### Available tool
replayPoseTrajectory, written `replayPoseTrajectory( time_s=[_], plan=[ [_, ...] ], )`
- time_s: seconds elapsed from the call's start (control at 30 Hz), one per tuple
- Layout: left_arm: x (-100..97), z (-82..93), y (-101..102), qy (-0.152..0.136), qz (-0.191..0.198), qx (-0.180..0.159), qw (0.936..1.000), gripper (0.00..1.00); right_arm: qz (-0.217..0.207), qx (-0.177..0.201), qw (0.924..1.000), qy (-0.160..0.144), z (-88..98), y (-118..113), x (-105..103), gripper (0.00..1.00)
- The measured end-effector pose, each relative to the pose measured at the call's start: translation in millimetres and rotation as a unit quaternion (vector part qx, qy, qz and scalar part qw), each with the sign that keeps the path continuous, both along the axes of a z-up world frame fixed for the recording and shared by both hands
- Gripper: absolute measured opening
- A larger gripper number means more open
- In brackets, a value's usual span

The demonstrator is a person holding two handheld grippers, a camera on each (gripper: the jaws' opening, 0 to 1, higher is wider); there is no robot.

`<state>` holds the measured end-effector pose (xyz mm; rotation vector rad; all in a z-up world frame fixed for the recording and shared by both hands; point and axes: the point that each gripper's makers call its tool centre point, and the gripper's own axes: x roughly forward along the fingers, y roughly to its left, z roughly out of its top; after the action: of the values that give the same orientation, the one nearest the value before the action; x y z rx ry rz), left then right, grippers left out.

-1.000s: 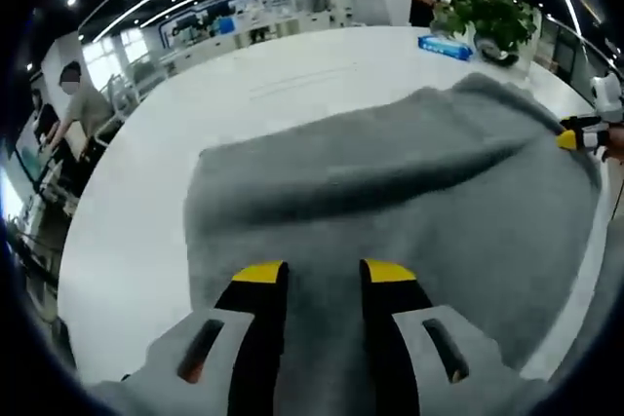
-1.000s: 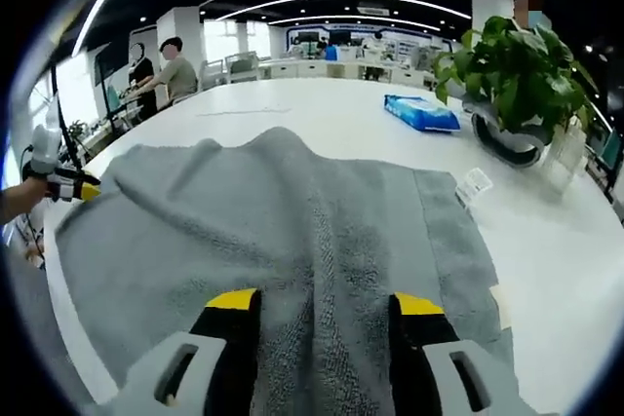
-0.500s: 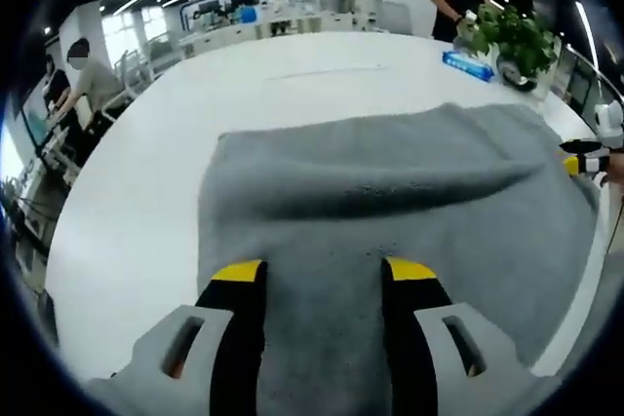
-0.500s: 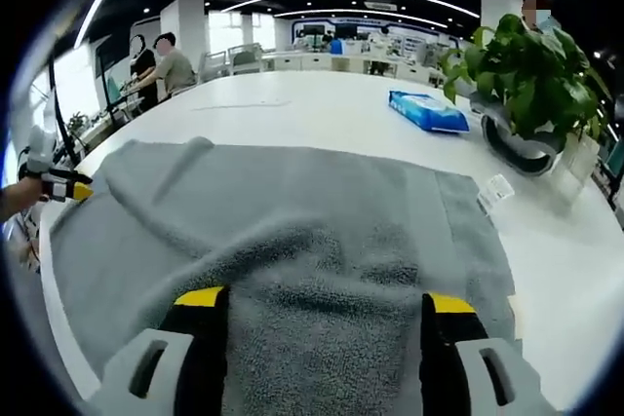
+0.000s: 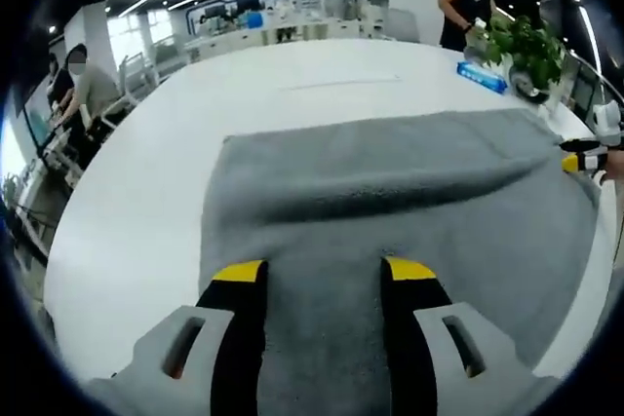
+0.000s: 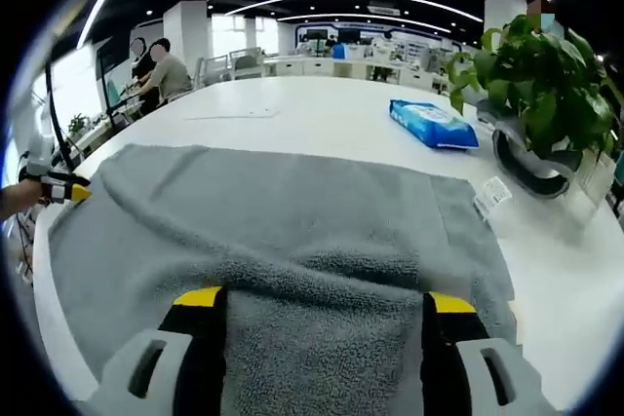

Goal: Open the folded towel by lifting each exposed corner and separating the folded layers until the towel lies flat within the target outline without major curled edges

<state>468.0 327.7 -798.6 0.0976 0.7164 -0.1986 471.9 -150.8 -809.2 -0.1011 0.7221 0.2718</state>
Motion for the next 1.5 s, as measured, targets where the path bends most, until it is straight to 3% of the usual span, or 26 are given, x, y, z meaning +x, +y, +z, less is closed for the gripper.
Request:
replayPoseTrajectory(
  time_s=[0.43,0.67,0.93,1.1,1.17,1.23,1.33,1.5],
  plan=[
    [50.0,-1.3,7,0.004,-0.001,0.002,1.0000,0.51,0.010,0.001,0.9999,-0.006,1.7,8,45,0.83],
    [43.9,-1.7,6,0.006,-0.012,0.003,0.9999,0.51,0.010,0.006,0.9997,-0.021,1.9,5,40,0.83],
    [23.6,-1.5,7,0.042,-0.023,0.011,0.9988,0.54,-0.004,0.011,0.9991,-0.040,-0.5,0,23,0.88],
    [21.8,6.4,1,0.012,-0.039,0.016,0.9990,0.49,-0.008,0.027,0.9986,-0.046,1.7,-5,24,0.88],
    [23.1,17.8,-7,-0.013,-0.038,-0.011,0.9991,0.49,-0.030,0.057,0.9962,-0.059,11.3,-6,26,0.89],
    [19.4,34.9,-16,-0.027,-0.030,-0.049,0.9980,0.53,-0.044,0.079,0.9919,-0.089,37.3,0,24,0.89],
    [8.8,65.3,-18,-0.069,-0.038,-0.035,0.9963,0.55,-0.043,0.110,0.9840,-0.134,78.1,14,14,0.88],
    [-24.2,111.2,-35,-0.128,-0.030,-0.073,0.9886,0.62,-0.049,0.170,0.9651,-0.193,129.5,38,-12,0.87]
  ],
)
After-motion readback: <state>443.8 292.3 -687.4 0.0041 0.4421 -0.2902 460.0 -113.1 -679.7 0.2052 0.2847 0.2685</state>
